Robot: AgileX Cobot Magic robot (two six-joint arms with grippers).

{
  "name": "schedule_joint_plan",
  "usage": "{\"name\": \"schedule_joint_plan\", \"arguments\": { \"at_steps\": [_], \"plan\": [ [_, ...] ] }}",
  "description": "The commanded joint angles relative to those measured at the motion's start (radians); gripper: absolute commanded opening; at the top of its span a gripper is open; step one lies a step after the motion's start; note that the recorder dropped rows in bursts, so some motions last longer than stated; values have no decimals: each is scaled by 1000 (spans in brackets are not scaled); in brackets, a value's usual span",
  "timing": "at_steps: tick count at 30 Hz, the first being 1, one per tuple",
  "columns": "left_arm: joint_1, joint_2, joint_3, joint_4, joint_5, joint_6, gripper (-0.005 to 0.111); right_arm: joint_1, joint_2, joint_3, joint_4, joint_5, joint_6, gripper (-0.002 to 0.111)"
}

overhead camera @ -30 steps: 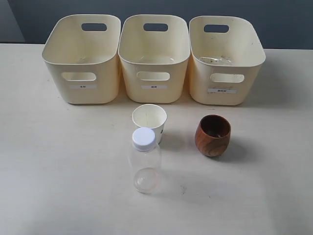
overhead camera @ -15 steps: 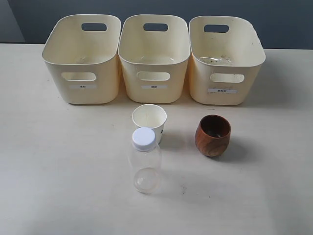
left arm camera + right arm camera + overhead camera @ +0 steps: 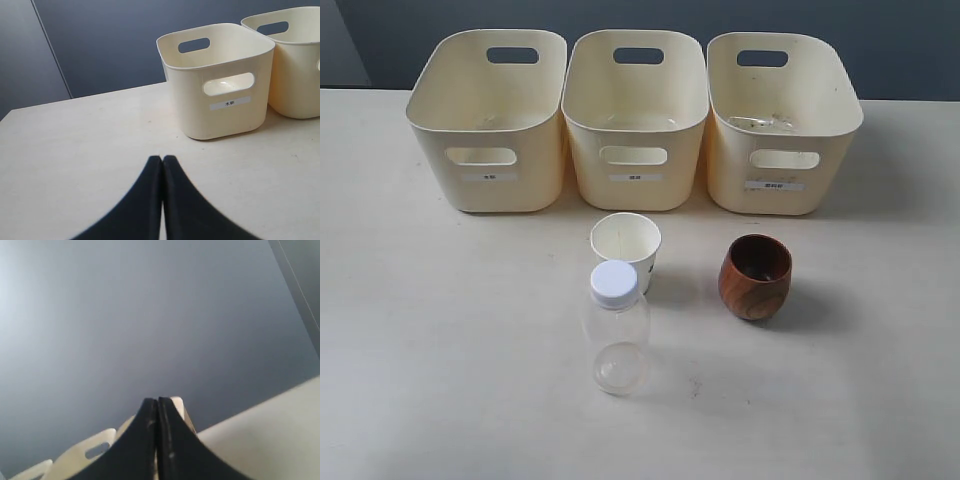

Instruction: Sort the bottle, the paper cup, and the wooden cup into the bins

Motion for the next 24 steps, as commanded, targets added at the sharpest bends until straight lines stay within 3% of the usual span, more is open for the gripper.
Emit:
{"name": "schedule_joint_plan", "arguments": {
  "at_steps": [1, 8, 12, 14, 17, 18, 20, 24],
  "plan": [
    [-4, -5, 1, -3, 2, -2, 0, 6, 10, -153, -58, 21, -9, -1],
    [-4, -5, 1, -3, 2, -2, 0, 6, 223, -481, -226, 111, -9, -1],
    [-4, -5, 1, -3, 2, -2, 0, 6, 321, -595, -222, 168, -100, -1],
    [-4, -5, 1, -3, 2, -2, 0, 10, 427, -726, -86, 322, -381, -1],
    [-4, -5, 1, -3, 2, -2, 0, 46, 582, -873, 319, 574, -787, -1],
    [-4, -5, 1, -3, 2, -2, 0, 51, 694, -946, 416, 763, -828, -1],
    [-4, -5, 1, -3, 2, -2, 0, 57, 849, -1062, 432, 998, -824, -1],
    [-4, -5, 1, -3, 2, -2, 0, 57, 1005, -1084, 417, 1089, -859, -1]
  ]
}}
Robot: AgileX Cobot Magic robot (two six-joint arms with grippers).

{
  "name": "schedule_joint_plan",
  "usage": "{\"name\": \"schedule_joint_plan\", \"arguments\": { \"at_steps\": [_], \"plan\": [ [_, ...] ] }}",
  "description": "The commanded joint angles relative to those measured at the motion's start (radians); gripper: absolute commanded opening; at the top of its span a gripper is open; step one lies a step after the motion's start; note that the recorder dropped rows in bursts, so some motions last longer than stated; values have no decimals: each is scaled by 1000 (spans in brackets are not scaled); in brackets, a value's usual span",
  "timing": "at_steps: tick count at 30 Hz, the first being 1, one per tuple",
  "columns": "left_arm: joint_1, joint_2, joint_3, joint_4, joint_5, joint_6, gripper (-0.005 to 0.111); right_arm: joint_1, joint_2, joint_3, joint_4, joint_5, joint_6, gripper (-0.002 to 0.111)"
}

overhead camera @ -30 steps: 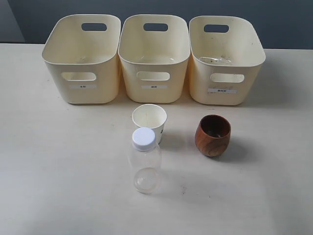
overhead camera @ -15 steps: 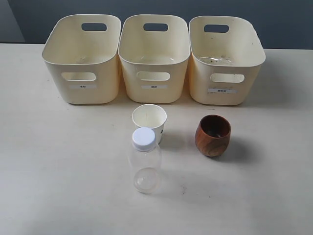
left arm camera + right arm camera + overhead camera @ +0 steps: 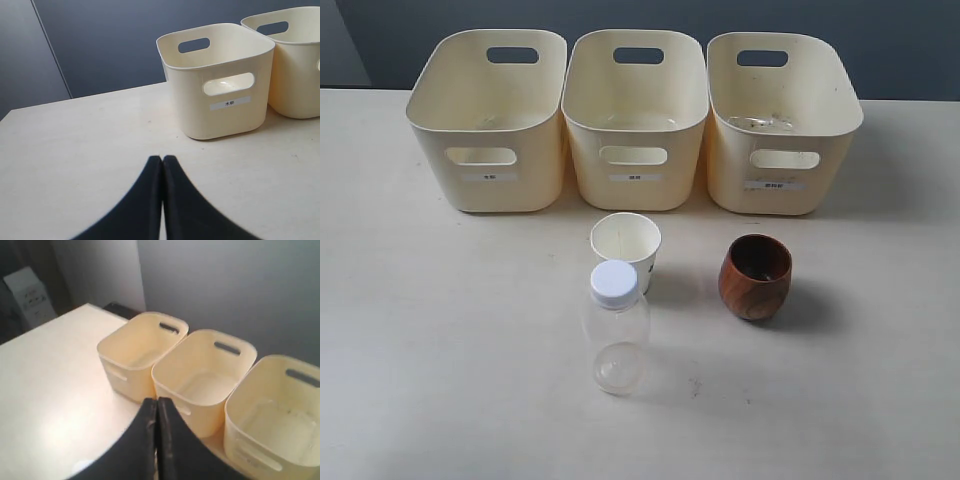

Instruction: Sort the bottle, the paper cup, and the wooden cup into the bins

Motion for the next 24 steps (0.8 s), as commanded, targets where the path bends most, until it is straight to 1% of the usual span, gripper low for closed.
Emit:
{"name": "schedule_joint_plan", "arguments": {
  "at_steps": [1, 3, 7, 9, 10, 12, 15, 16, 17, 18, 20, 24],
  "plan": [
    [-4, -5, 1, -3, 2, -2, 0, 11, 117, -14, -14, 95, -52, -1],
    [-4, -5, 1, -3, 2, -2, 0, 62, 156, -14, -54, 96, -57, -1],
    [-4, -5, 1, -3, 2, -2, 0, 236, 210, -14, -162, 74, -50, -1],
    [-4, -5, 1, -3, 2, -2, 0, 365, 242, -14, -257, 24, -6, -1],
    [-4, -5, 1, -3, 2, -2, 0, 413, 254, -14, -300, -8, 18, -1],
    [-4, -5, 1, -3, 2, -2, 0, 532, 285, -14, -431, -70, 86, -1],
    [-4, -5, 1, -3, 2, -2, 0, 680, 338, -14, -621, -131, 207, -1],
    [-4, -5, 1, -3, 2, -2, 0, 703, 348, -14, -662, -141, 238, -1],
    [-4, -5, 1, -3, 2, -2, 0, 746, 374, -14, -713, -149, 262, -1],
    [-4, -5, 1, -3, 2, -2, 0, 761, 385, -14, -734, -153, 276, -1],
    [-4, -5, 1, -3, 2, -2, 0, 792, 421, -14, -740, -157, 277, -1],
    [-4, -5, 1, -3, 2, -2, 0, 815, 481, -14, -716, -179, 277, -1]
  ]
}}
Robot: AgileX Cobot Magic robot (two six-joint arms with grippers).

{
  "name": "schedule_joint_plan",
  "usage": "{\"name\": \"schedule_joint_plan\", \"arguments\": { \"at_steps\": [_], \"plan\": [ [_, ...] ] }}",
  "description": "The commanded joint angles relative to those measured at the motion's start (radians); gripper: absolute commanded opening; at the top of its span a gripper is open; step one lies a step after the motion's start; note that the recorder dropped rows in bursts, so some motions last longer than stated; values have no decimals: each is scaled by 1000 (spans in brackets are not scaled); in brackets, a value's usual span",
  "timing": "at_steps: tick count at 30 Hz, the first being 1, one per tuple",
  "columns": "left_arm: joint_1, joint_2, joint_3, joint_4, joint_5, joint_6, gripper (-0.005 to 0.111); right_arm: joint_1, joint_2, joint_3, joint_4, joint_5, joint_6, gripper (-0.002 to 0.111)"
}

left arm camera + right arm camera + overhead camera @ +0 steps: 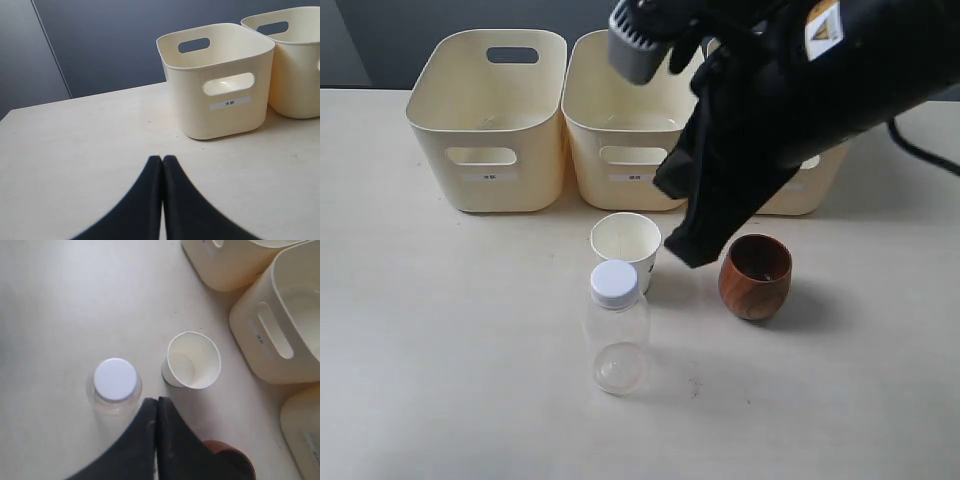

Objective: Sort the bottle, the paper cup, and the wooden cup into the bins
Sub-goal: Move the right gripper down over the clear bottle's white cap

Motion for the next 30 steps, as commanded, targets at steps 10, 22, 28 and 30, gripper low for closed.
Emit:
{"name": "schedule_joint_plan", "arguments": {
  "at_steps": [10, 22, 28, 30],
  "plan": [
    [-4, -5, 1, -3, 2, -2, 0, 27, 125, -4, 36, -59, 5, -1],
    [-4, -5, 1, -3, 2, -2, 0, 27, 127, -4, 171, -37, -12, 85],
    [-4, -5, 1, -3, 2, -2, 0, 27, 127, -4, 195, -34, -10, 77],
    [-4, -5, 1, -3, 2, -2, 0, 27, 127, -4, 195, -29, -10, 77]
  ]
}}
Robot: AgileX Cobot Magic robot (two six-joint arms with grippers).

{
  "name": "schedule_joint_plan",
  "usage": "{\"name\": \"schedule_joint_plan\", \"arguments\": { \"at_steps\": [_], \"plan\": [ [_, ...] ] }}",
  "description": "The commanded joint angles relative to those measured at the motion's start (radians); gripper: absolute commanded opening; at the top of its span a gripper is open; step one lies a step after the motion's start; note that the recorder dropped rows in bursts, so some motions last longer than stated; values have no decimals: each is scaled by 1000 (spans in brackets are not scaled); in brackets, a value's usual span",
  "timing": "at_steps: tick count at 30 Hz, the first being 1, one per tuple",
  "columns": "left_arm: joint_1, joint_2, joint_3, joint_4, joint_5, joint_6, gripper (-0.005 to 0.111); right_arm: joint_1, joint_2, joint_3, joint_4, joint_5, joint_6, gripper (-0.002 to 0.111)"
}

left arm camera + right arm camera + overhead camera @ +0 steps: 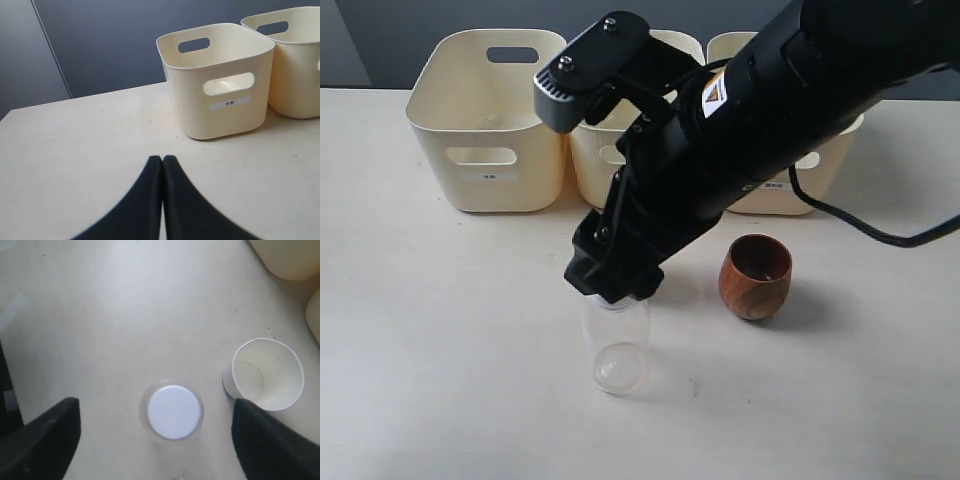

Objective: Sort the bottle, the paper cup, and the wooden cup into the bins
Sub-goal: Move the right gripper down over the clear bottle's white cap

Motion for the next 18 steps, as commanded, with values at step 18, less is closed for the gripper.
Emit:
{"name": "schedule_joint_plan", "arguments": {
  "at_steps": [18],
  "plan": [
    [-4, -5, 1, -3, 2, -2, 0, 3, 125, -4, -29, -34, 2, 77]
  ]
}}
